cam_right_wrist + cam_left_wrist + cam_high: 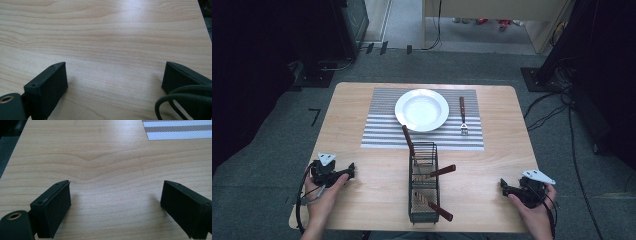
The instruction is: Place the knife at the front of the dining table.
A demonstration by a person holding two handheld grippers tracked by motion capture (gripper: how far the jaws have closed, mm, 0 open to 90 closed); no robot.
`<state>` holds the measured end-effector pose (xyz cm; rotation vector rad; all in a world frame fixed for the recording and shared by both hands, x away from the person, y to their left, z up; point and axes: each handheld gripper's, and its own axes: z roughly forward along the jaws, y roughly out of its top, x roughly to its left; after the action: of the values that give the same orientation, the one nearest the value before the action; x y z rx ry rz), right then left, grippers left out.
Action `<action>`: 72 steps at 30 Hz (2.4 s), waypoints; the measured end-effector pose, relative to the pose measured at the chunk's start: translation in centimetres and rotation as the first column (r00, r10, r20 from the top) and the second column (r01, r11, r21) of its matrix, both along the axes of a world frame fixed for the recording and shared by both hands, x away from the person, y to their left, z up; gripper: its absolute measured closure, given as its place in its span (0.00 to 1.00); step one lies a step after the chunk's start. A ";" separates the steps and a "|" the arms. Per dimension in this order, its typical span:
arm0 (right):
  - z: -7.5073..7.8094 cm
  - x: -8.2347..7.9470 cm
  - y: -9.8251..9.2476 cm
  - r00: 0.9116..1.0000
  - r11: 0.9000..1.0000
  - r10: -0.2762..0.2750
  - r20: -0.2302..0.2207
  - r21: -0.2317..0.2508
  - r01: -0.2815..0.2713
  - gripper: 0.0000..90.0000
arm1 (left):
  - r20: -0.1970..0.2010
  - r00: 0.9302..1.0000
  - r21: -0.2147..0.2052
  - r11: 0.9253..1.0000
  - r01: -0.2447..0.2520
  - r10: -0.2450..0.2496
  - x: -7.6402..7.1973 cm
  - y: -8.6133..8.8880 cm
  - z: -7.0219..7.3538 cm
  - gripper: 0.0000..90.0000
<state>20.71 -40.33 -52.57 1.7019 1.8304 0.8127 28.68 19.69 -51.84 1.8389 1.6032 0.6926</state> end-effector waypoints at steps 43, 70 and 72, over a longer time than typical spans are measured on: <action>0.0 0.3 0.0 1.000 1.000 -0.009 0.000 -0.002 0.009 0.07 | 0.256 0.896 -0.180 0.893 0.413 -0.363 -1.2 -10.7 9.7 0.39; 0.0 0.3 -0.1 1.000 1.000 -0.008 0.002 -0.003 0.008 0.07 | 0.278 0.820 -0.269 0.779 0.566 -0.500 0.9 -15.4 11.8 0.55; 0.0 0.3 -0.1 1.000 1.000 -0.008 0.002 -0.003 0.008 0.07 | 0.274 0.821 -0.280 0.775 0.566 -0.501 1.3 -15.7 11.6 0.55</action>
<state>21.02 -40.38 -52.58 1.7056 1.8217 0.8078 30.01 3.97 -40.25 1.7740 0.9242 0.2782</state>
